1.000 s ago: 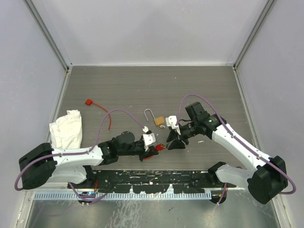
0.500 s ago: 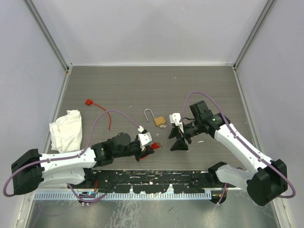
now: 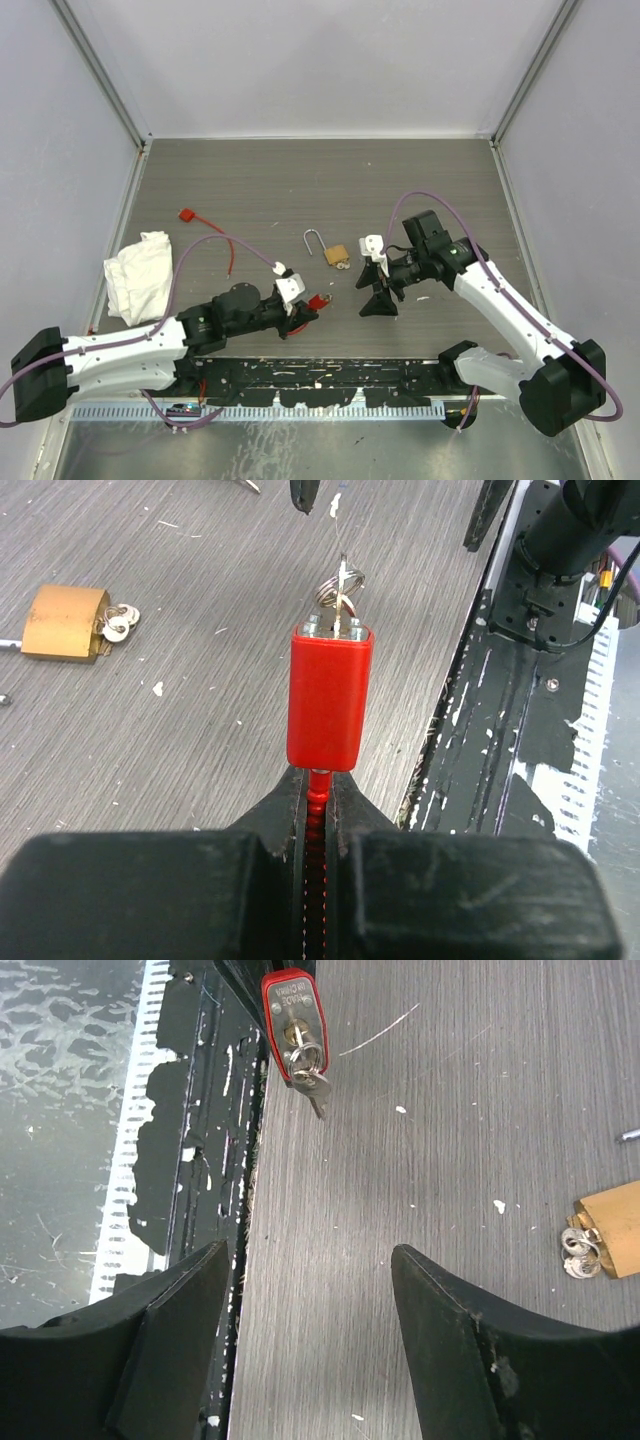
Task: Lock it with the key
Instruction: Lock the lock.
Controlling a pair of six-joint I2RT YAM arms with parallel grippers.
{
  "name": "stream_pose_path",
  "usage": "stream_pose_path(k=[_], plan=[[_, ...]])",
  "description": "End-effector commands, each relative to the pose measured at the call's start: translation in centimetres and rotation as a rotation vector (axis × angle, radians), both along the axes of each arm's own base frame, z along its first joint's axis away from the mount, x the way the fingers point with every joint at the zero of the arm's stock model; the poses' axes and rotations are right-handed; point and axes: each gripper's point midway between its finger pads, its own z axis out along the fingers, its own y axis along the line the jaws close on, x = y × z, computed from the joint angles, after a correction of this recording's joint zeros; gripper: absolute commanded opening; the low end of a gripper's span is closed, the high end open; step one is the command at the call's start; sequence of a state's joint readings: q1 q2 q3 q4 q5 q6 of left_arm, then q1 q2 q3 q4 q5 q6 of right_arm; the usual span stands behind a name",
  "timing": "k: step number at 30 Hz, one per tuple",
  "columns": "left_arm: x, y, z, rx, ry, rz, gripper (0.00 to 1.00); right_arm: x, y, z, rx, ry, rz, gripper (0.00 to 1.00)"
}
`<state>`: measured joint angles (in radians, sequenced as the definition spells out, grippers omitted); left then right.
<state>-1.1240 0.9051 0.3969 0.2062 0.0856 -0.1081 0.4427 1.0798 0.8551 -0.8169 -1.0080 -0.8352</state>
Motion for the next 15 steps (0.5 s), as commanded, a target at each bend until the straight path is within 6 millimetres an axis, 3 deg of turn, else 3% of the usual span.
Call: stream_pose_path(k=[1, 15], plan=[[0.1, -0.4, 3.3, -0.092, -0.019, 0.01, 0.0, 0.8, 0.5, 2.4, 0.048, -0.055, 0.001, 0.72], [-0.2, -0.4, 4.6, -0.105, -0.017, -0.003, 0.0, 1.0, 0.3, 3.4, 0.032, -0.082, 0.01, 0.71]])
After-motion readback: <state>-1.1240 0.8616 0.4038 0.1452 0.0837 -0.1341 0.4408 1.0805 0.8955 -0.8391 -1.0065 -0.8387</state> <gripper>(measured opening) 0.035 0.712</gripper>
